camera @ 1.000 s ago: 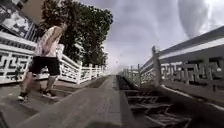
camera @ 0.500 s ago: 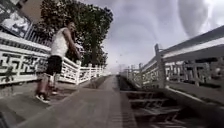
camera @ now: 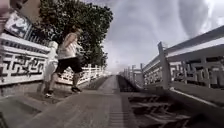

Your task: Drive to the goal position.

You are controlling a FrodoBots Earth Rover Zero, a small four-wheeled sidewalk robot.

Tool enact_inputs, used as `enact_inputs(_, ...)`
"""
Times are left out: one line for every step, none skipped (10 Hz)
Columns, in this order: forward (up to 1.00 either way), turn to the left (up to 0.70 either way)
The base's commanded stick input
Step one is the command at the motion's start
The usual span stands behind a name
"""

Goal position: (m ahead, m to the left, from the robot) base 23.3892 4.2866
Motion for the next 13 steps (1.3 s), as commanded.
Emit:
enact_inputs(0.45, 0.00)
enact_inputs(0.45, 0.00)
enact_inputs(0.45, 0.00)
enact_inputs(0.45, 0.00)
enact_inputs(0.45, 0.00)
enact_inputs(0.45, 0.00)
enact_inputs(0.45, 0.00)
enact_inputs(0.45, 0.00)
enact_inputs(0.45, 0.00)
enact_inputs(0.45, 0.00)
enact_inputs(0.45, 0.00)
enact_inputs(0.45, 0.00)
enact_inputs(0.45, 0.00)
